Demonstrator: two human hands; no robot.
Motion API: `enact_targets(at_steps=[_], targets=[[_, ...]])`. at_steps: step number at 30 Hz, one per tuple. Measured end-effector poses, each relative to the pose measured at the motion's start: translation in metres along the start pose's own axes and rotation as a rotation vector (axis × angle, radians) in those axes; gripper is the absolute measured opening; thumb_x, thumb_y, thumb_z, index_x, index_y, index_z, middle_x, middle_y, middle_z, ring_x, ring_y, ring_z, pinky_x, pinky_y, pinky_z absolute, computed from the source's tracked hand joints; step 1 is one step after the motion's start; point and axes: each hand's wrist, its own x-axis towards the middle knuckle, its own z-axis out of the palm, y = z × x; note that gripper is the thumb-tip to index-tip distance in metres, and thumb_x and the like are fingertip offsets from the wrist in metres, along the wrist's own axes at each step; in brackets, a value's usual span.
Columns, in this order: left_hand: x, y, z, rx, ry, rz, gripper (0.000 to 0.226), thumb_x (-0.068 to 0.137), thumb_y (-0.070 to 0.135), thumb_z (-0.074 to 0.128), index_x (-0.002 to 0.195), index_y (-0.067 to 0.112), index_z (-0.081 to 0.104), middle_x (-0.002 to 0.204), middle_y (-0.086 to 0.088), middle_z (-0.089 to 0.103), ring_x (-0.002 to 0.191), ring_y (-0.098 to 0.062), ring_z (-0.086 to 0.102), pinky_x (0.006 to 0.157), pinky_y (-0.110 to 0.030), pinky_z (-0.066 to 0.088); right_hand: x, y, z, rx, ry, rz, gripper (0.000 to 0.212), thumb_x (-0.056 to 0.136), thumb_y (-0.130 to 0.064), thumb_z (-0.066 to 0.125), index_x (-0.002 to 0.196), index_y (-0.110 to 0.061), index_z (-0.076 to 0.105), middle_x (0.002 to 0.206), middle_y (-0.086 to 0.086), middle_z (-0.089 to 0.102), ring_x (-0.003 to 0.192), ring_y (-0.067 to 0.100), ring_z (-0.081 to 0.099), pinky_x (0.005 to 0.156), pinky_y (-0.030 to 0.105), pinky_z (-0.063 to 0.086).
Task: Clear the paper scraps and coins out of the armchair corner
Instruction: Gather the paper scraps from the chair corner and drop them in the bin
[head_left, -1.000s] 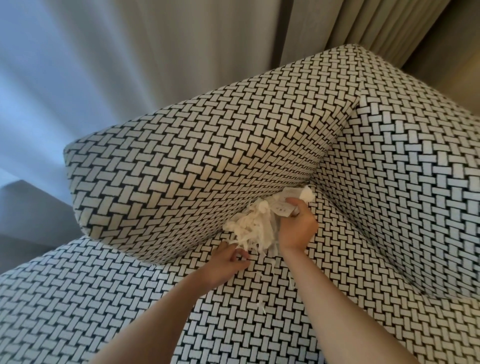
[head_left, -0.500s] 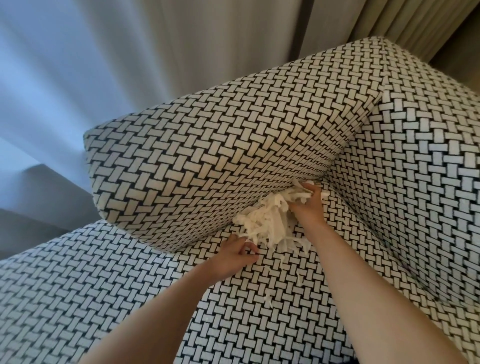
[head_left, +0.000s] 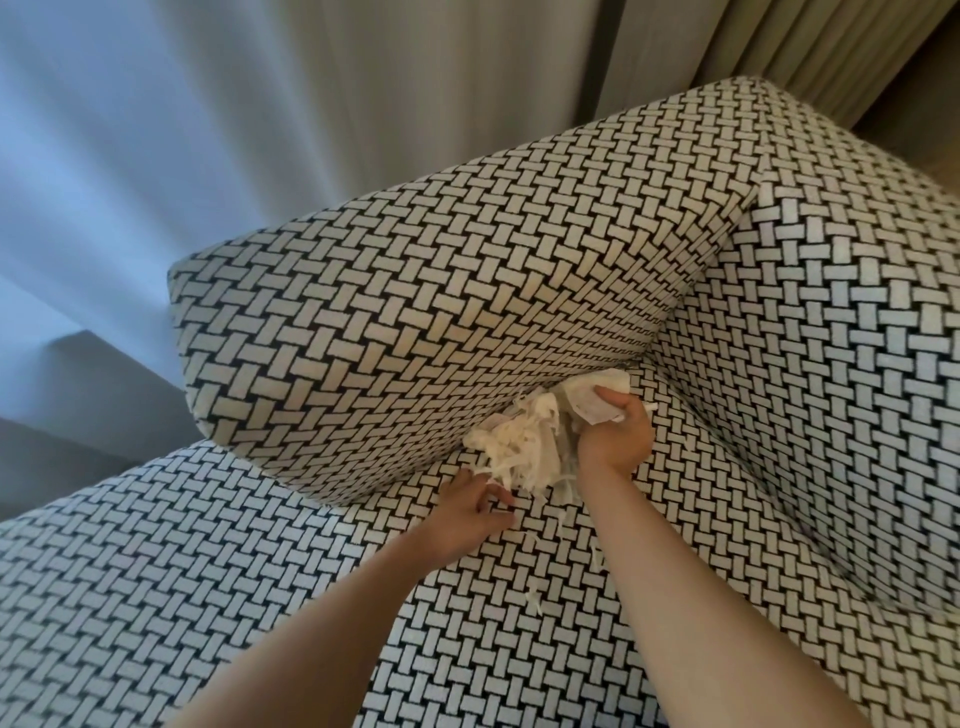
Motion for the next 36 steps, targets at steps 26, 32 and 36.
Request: enact_targets(at_steps=[26, 32, 36], targets=[[-0.026, 0.002, 0.002, 0.121, 0.249, 0.159, 0.028, 0.090, -0.007, 0.046, 0.096, 0.015, 0.062, 0.087, 0.006, 0.057, 0.073, -0.006, 0.050, 0.060, -0.004, 0.042, -0.051, -0.013, -0.120, -0.209, -0.275, -0.008, 0.025, 0.083, -0.020, 0.068, 0.106, -0.020, 0.058, 0.108, -0.001, 0.063, 0.092, 0.014, 0.062, 0.076, 0.026, 0.055], [-0.041, 0.009, 0.001, 0.070, 0.394, 0.356, 0.029, 0.088, -0.004, 0.054, 0.104, 0.018, 0.063, 0.090, 0.013, 0.059, 0.084, 0.000, 0.056, 0.070, -0.009, 0.046, -0.052, -0.028, -0.149, -0.304, -0.478, 0.163, 0.047, 0.092, -0.025, 0.058, 0.134, -0.030, 0.038, 0.121, 0.003, 0.058, 0.093, 0.022, 0.067, 0.075, 0.035, 0.057], [-0.048, 0.023, 0.001, 0.050, 0.368, 0.504, 0.044, 0.084, -0.009, 0.056, 0.117, 0.020, 0.059, 0.102, 0.010, 0.058, 0.097, -0.002, 0.055, 0.078, -0.010, 0.050, -0.048, -0.039, -0.167, -0.316, -0.509, 0.185, 0.070, 0.088, -0.021, 0.064, 0.143, -0.035, 0.023, 0.123, 0.007, 0.058, 0.085, 0.022, 0.071, 0.078, 0.037, 0.057]])
